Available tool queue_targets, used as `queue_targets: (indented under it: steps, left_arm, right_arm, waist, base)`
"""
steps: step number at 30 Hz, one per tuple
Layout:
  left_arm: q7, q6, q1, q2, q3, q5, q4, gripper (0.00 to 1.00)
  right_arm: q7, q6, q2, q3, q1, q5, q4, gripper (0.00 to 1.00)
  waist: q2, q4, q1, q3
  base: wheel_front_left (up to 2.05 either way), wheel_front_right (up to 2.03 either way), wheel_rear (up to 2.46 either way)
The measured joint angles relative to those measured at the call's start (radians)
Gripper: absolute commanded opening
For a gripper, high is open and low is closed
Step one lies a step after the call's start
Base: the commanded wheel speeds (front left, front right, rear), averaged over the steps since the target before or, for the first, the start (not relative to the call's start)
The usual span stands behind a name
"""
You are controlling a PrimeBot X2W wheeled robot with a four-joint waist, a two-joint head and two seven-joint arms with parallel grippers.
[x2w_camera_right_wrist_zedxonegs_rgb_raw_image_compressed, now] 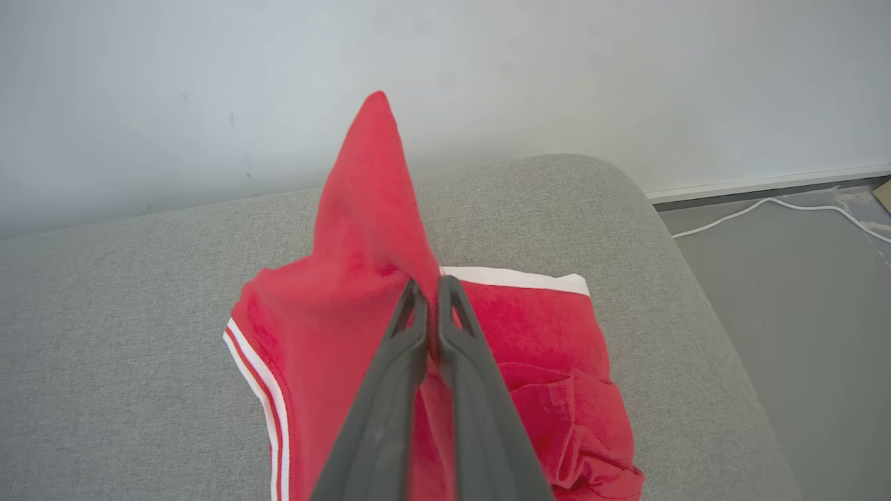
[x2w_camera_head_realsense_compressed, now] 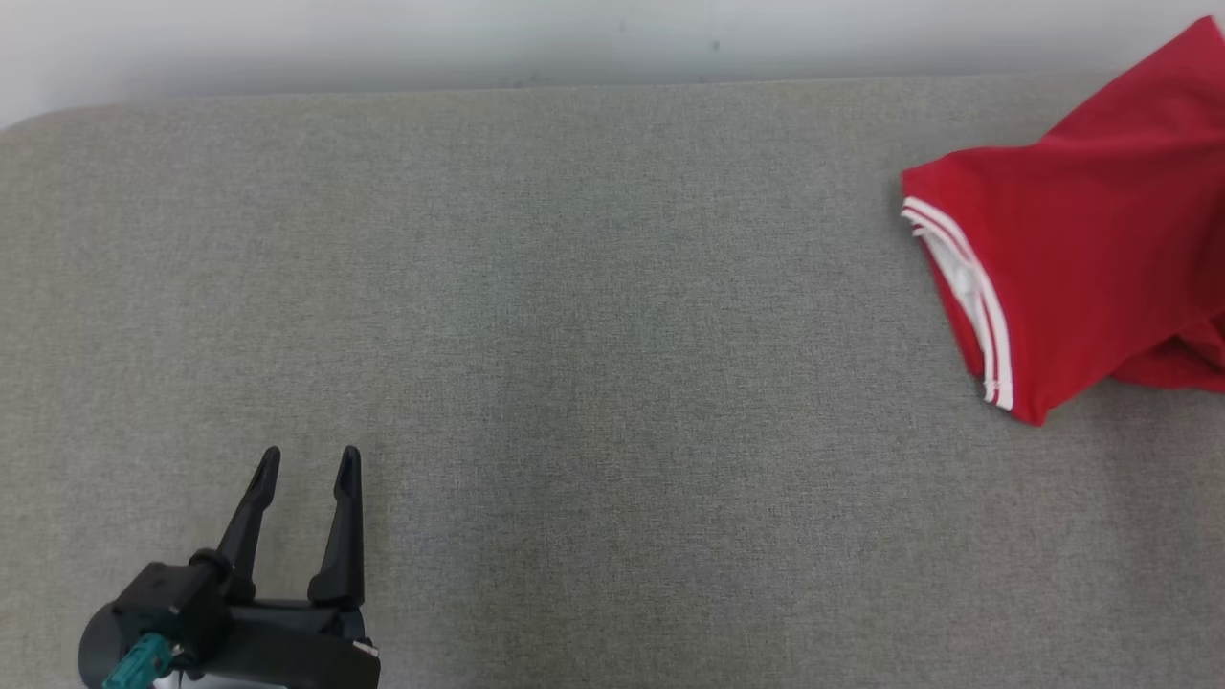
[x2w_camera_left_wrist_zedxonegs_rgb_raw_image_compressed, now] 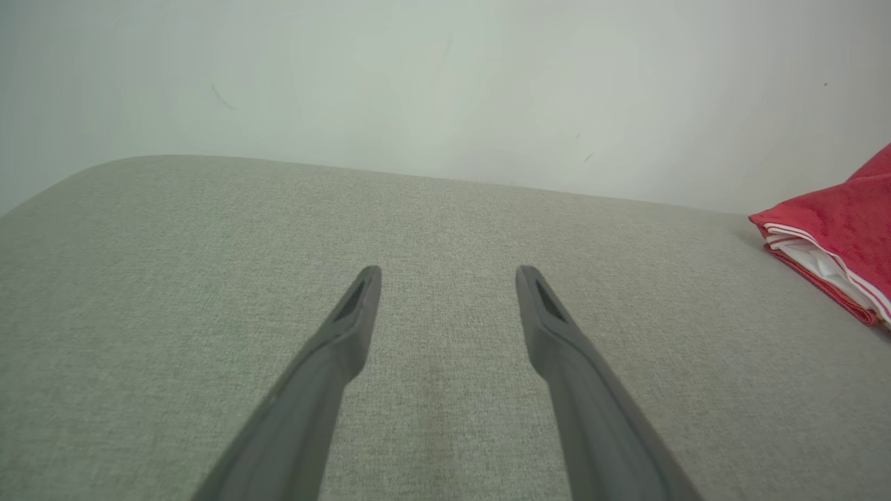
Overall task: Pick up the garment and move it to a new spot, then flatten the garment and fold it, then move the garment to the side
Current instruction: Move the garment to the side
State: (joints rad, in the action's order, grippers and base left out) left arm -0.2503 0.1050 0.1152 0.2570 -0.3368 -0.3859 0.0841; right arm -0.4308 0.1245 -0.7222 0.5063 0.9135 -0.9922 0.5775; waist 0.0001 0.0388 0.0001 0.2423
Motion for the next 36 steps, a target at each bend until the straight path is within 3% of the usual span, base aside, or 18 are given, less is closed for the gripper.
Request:
queue_targets:
  steps: [23, 35, 36]
  left_arm:
    - [0.0, -0.009, 0.019, -0.002, -0.021, 0.006, 0.018, 1.0]
    - [0.003, -0.01, 0.037, -0.003, -0.027, 0.006, 0.016, 1.0]
    - [0.003, -0.009, 0.039, -0.002, -0.024, 0.006, 0.016, 1.0]
  right_arm:
    - [0.0, 0.0, -0.073, -0.065, 0.025, 0.005, -0.011, 0.0]
    - [-0.019, 0.0, -0.107, -0.033, 0.023, 0.1, 0.052, 0.0]
    - [-0.02, 0.0, -0.107, -0.025, 0.023, 0.114, 0.061, 0.49]
  waist:
    - [0.0, -0.023, -0.0001, -0.003]
    - [0.0, -0.01, -0.0001, 0.018]
    - [0.0, -0.007, -0.0001, 0.02]
  base:
    - [0.0, 0.0, 0.0]
    - [0.0, 0.0, 0.0]
    - [0.0, 0.0, 0.0]
